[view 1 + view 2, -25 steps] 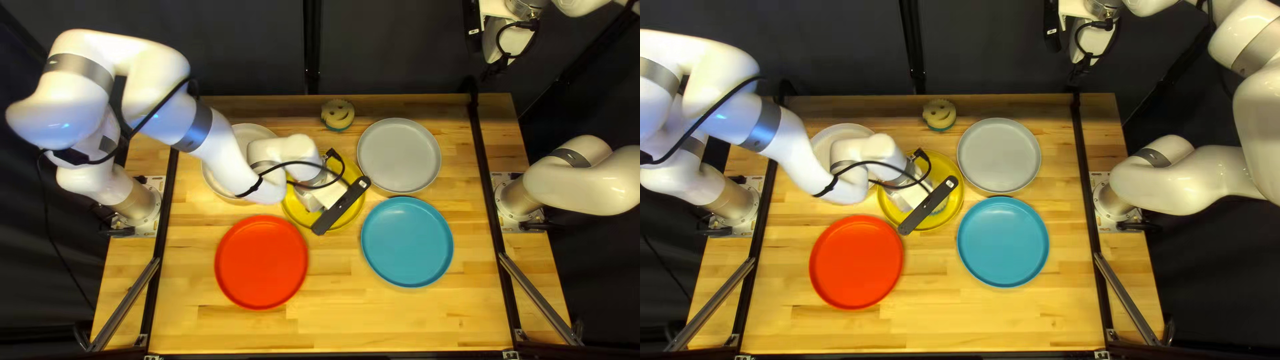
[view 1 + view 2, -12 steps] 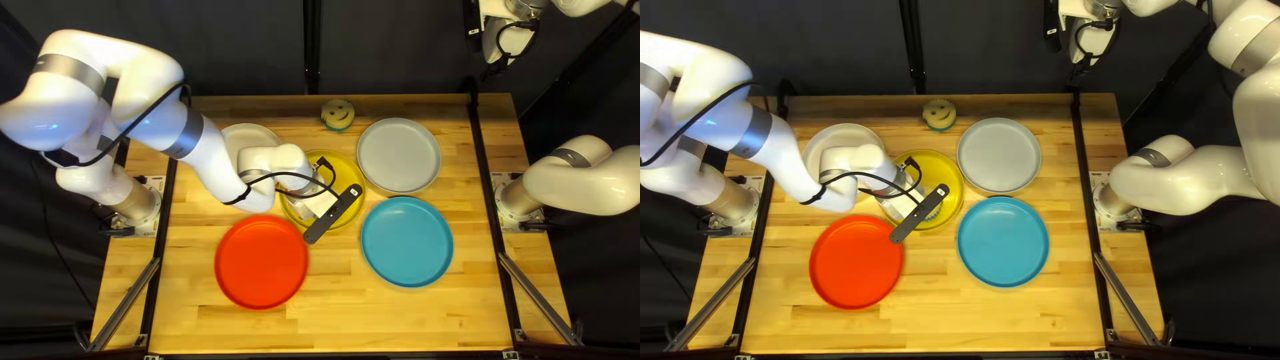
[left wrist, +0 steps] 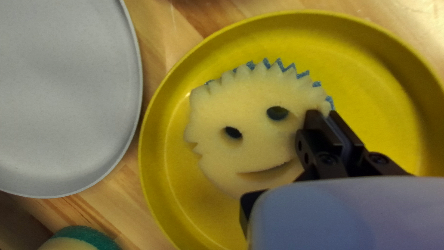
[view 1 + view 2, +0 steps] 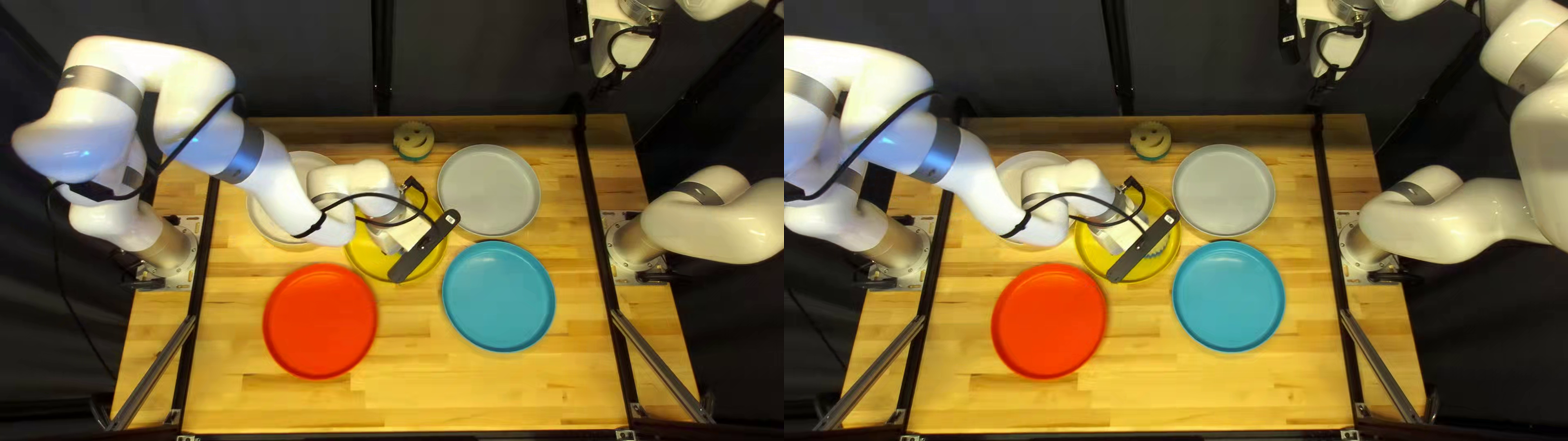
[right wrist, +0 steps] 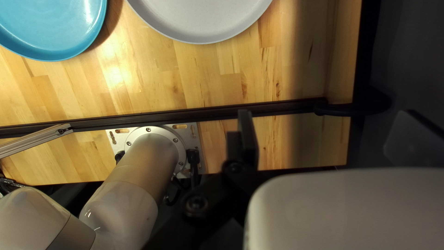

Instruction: Pick up sponge and scrub the plate

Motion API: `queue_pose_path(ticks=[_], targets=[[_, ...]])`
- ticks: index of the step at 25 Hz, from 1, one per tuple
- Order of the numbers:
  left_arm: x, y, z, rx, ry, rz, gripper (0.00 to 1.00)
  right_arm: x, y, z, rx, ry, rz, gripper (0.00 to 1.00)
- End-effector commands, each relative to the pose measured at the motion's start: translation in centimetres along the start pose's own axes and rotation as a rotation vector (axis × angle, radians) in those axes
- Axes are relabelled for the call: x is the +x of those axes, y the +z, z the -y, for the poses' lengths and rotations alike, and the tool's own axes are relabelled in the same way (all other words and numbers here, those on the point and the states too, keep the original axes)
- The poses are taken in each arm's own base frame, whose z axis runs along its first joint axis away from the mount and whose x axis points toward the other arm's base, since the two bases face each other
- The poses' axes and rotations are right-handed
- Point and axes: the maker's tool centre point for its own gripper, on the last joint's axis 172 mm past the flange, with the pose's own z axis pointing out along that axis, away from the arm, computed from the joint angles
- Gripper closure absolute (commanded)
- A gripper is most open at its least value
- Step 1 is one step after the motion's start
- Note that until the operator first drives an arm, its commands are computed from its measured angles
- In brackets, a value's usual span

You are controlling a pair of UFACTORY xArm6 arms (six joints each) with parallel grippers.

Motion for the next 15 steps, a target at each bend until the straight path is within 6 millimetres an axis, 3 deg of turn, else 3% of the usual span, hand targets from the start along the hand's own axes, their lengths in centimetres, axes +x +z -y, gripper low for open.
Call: queue_pose_path(ticks=[1,3,7,11,12,13,15], targets=[[5.2,-1.6,-4.7,0.051,0.048,-0.015,1.00,0.0,0.0,0.0,0.000,0.000,0.000,0.00],[6.8,-1.6,-5.9,0.065,0.062,-0.019,1.00,0.0,0.0,0.0,0.000,0.000,0.000,0.00],[12.4,-1.7,-10.3,0.107,0.110,-0.033,1.00,0.0,0.0,0.0,0.000,0.000,0.000,0.00],[15.8,-1.0,-13.1,0.125,0.151,-0.056,1.00,0.0,0.0,0.0,0.000,0.000,0.000,0.00],[16.2,-0.7,-13.6,0.125,0.157,-0.063,0.24,0.0,0.0,0.0,0.000,0.000,0.000,0.00],[16.3,-0.5,-14.0,0.124,0.160,-0.067,0.00,0.0,0.0,0.0,0.000,0.000,0.000,0.00],[16.1,0.0,-14.8,0.119,0.160,-0.077,0.00,0.0,0.0,0.0,0.000,0.000,0.000,0.00]])
